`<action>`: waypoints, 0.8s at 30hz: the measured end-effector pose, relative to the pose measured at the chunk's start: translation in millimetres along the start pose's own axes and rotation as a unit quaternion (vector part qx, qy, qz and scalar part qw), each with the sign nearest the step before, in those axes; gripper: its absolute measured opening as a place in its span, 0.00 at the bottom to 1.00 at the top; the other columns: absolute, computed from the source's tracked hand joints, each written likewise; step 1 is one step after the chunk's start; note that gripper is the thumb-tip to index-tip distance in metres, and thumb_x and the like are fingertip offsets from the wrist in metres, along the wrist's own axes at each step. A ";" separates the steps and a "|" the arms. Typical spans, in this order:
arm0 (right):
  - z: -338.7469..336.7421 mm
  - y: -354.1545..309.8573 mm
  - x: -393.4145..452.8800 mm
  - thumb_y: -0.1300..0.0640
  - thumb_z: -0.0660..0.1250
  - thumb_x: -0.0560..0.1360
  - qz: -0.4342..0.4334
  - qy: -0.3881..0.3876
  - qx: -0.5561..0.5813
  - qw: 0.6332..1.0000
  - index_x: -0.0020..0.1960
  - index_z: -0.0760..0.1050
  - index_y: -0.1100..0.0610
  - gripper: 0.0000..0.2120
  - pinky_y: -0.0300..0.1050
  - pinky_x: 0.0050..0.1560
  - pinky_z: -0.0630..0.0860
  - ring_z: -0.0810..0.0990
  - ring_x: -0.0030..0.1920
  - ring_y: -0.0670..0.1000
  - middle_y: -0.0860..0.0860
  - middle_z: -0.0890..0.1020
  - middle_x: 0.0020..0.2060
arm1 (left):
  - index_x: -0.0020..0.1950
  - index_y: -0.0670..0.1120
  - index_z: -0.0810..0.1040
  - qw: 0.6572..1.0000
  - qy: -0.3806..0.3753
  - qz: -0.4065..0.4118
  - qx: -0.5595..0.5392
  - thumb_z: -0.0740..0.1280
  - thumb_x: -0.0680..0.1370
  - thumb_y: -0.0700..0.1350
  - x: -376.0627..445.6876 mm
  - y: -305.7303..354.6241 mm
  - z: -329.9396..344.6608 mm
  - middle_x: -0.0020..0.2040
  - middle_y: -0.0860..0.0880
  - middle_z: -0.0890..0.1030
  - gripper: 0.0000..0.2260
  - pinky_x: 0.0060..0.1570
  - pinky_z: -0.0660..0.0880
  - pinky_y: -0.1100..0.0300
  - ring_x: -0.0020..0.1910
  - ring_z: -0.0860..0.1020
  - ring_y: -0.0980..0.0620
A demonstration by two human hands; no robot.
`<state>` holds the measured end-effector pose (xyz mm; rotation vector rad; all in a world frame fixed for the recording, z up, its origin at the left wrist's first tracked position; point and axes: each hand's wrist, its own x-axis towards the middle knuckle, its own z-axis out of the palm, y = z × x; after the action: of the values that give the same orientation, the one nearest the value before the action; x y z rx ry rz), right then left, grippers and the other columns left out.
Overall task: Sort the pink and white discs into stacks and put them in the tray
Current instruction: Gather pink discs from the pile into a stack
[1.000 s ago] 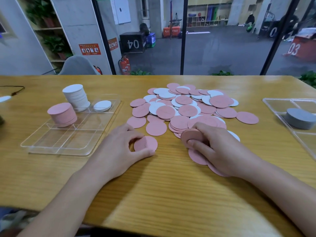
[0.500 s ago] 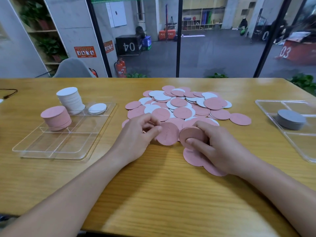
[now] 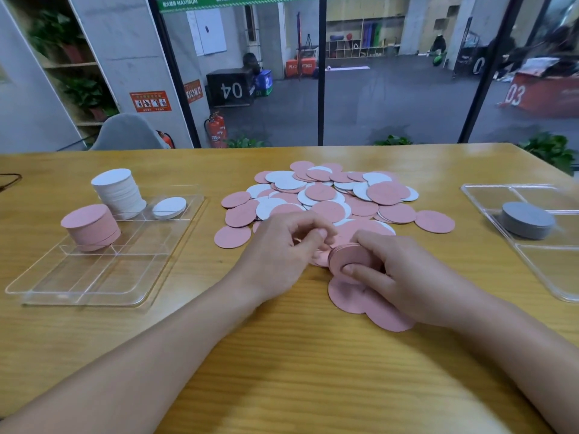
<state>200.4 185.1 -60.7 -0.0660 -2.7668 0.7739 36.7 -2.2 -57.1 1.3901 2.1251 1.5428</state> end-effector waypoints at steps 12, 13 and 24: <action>-8.0 6.4 0.2 0.48 0.68 0.84 -0.007 -0.035 0.008 0.999 0.66 0.70 0.34 0.14 0.31 0.45 0.70 0.77 0.48 0.35 0.24 0.77 0.49 | 0.78 0.54 0.78 0.942 -0.229 0.104 0.223 0.62 0.90 0.44 49.2 -14.0 27.1 0.76 0.57 0.77 0.17 0.76 0.67 0.57 0.76 0.72 0.57; -8.4 5.4 0.4 0.48 0.68 0.85 -0.012 -0.034 0.008 0.999 0.69 0.69 0.32 0.18 0.30 0.45 0.70 0.76 0.47 0.33 0.21 0.75 0.48 | 0.78 0.53 0.78 0.940 -0.232 0.096 0.231 0.62 0.90 0.46 47.0 -12.4 22.5 0.76 0.57 0.77 0.16 0.75 0.66 0.60 0.75 0.71 0.58; -5.0 7.2 0.3 0.42 0.68 0.83 0.032 -0.032 0.006 0.999 0.45 0.66 0.49 0.17 0.52 0.36 0.68 0.70 0.35 0.50 0.48 0.73 0.35 | 0.84 0.64 0.68 0.947 -0.177 -0.010 0.270 0.66 0.86 0.63 8.5 -22.0 -27.5 0.82 0.68 0.66 0.26 0.80 0.54 0.66 0.81 0.56 0.71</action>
<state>201.2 193.8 -60.3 -0.1307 -2.8319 0.8231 2.7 -14.6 -59.6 1.6336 2.3958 0.6390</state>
